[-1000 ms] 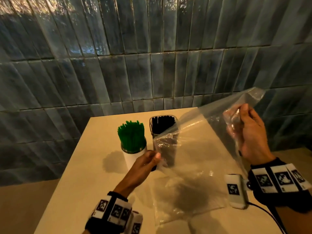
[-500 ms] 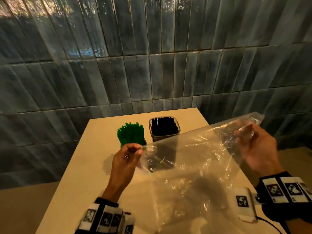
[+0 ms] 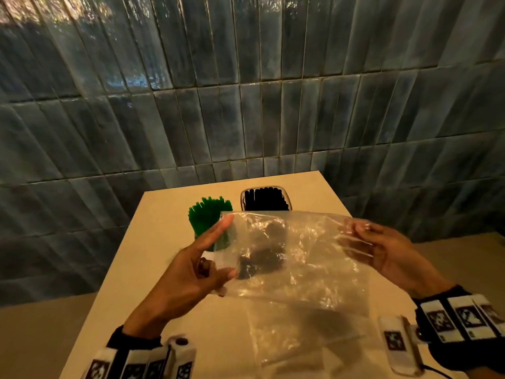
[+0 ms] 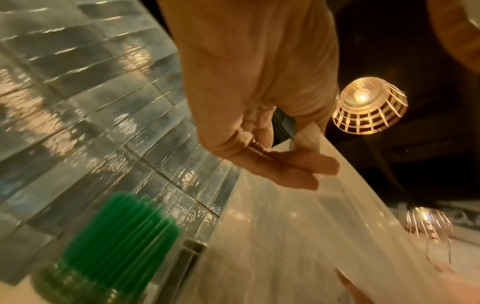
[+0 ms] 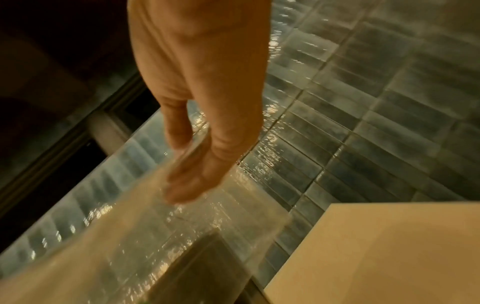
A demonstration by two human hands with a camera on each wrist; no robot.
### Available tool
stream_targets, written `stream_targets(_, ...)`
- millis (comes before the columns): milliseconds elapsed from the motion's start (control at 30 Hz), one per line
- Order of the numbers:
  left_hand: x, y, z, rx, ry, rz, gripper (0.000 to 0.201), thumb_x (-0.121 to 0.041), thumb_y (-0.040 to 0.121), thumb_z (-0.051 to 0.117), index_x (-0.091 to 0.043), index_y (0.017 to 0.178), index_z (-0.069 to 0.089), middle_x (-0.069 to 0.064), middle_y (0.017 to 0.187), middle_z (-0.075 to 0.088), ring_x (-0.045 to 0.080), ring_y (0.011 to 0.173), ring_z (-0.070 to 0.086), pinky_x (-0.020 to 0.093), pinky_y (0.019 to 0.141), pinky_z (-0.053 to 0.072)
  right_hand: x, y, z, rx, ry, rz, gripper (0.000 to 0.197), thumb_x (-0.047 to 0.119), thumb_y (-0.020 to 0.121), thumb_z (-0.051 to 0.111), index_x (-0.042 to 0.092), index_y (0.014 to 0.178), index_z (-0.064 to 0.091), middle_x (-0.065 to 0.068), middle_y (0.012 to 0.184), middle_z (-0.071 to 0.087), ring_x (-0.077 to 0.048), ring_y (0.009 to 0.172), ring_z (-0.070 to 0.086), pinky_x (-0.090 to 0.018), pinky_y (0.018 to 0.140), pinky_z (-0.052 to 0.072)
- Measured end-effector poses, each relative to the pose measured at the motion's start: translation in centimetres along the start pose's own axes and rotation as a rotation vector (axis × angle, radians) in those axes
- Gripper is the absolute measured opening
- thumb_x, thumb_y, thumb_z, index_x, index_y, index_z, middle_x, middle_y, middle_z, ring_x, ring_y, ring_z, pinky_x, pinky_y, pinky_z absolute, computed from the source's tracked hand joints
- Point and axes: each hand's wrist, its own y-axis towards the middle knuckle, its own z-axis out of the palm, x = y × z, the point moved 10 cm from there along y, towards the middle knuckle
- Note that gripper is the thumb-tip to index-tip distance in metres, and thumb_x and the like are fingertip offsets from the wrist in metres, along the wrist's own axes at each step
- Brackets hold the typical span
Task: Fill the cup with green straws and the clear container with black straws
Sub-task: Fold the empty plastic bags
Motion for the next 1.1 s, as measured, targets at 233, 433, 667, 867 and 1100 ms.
stream_targets(233, 2.7, 0.3, -0.8, -0.104, -0.334, -0.102, 0.095, -0.063, 0.049, 0.081, -0.023, 0.129, 0.049, 0.003, 0.115, 0.068, 0.018, 0.106, 0.064, 0.026, 0.078, 0.055, 4.7, -1.8, 1.3, 0.108, -0.202, -0.336, 0.054, 0.066, 0.040, 0.081, 0.029, 0.078, 0.074, -0.003, 0.086, 0.074, -0.017, 0.077, 0.071, -0.021, 0.063, 0.057)
stream_targets(433, 5.3, 0.8, -0.1, -0.285, -0.443, -0.250, 0.056, -0.013, 0.071, 0.066, -0.021, 0.125, 0.053, 0.000, 0.091, 0.073, 0.010, 0.078, 0.067, 0.026, 0.073, 0.047, 5.5, -2.8, 1.6, 0.066, -0.355, -0.475, 0.047, 0.074, 0.045, 0.075, 0.042, 0.080, 0.072, 0.009, 0.105, 0.066, -0.013, 0.102, 0.063, -0.026, 0.085, 0.053)
stream_targets(667, 2.8, 1.3, -0.6, -0.281, -0.254, -0.067, 0.034, -0.016, 0.065, 0.072, -0.022, 0.098, 0.070, -0.001, 0.098, 0.073, 0.014, 0.091, 0.065, 0.022, 0.078, 0.053, 8.1, -3.4, -0.2, -0.219, -0.668, -0.720, 0.033, 0.070, 0.071, 0.055, 0.039, 0.074, 0.067, 0.039, 0.138, 0.028, -0.011, 0.135, 0.032, -0.054, 0.109, 0.032)
stream_targets(867, 1.3, 1.4, -1.6, -0.350, 0.284, 0.038, 0.033, -0.038, 0.070, 0.068, -0.040, 0.102, 0.062, -0.012, 0.083, 0.071, -0.003, 0.082, 0.064, 0.011, 0.080, 0.049, 7.7, -3.4, 1.8, -0.147, -0.542, -0.707, 0.023, 0.040, 0.091, 0.051, 0.022, 0.082, 0.062, 0.011, 0.078, 0.067, -0.001, 0.073, 0.064, -0.014, 0.066, 0.052)
stream_targets(1100, 1.4, 2.6, -2.1, -0.408, -0.029, -0.025, 0.029, -0.037, 0.084, 0.057, -0.009, 0.080, 0.062, 0.000, 0.082, 0.068, 0.015, 0.071, 0.066, 0.025, 0.056, 0.054, 6.0, -1.3, 1.2, -0.184, -0.372, -0.446, 0.020, 0.032, 0.091, 0.052, 0.016, 0.086, 0.063, -0.001, 0.079, 0.066, -0.003, 0.057, 0.062, -0.019, 0.053, 0.053)
